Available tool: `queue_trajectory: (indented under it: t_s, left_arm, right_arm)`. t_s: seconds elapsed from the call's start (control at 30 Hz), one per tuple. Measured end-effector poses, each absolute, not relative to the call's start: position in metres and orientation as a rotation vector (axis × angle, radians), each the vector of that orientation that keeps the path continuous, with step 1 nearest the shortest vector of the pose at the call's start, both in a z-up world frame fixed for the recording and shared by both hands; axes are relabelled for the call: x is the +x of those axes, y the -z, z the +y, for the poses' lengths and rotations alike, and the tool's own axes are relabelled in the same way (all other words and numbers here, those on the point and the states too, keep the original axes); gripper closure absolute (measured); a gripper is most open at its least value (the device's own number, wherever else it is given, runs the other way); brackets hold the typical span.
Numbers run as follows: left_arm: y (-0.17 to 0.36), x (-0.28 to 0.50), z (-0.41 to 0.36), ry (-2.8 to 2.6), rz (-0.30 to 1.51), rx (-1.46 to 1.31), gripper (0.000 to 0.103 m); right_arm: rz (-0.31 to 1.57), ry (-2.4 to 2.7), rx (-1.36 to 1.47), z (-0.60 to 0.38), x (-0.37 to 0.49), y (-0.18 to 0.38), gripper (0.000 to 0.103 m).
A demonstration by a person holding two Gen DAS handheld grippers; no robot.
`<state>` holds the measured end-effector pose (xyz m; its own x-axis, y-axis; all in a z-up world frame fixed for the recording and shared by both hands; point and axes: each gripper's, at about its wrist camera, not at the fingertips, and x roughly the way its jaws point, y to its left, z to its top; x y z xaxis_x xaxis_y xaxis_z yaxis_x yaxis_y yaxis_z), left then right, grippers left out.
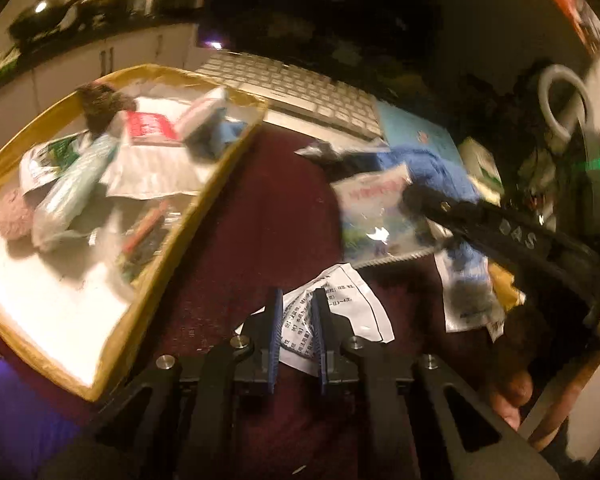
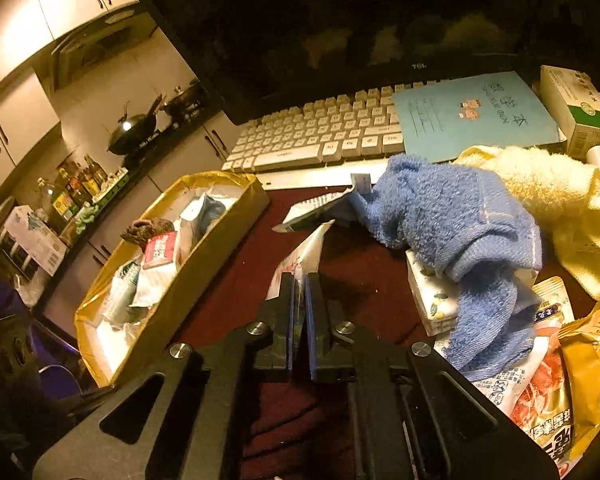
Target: Organize soft objects
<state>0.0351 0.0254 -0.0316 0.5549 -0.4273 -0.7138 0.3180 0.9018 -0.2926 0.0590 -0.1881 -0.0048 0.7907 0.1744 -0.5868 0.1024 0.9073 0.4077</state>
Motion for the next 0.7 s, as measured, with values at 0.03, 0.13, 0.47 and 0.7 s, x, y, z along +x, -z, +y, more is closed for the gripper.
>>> queue_trajectory:
  t_s: [0.03, 0.13, 0.47, 0.7]
  left_arm:
    - [0.032, 0.036, 0.026, 0.440, 0.880, -0.139, 0.090]
    - [0.032, 0.035, 0.028, 0.463, 0.901, -0.157, 0.091]
    - [0.027, 0.032, 0.007, 0.507, 0.884, -0.043, 0.050]
    - [0.035, 0.032, 0.009, 0.485, 0.887, -0.037, 0.084]
  right_arm:
    - [0.660, -0.039, 0.446, -0.190, 0.057, 0.004, 0.099]
    - [0.660, -0.053, 0.462, -0.193, 0.058, 0.005, 0.099]
    - [0.702, -0.039, 0.494, -0.200, 0.068, 0.013, 0.099]
    - [0.702, -0.045, 0.487, -0.201, 0.069, 0.015, 0.099]
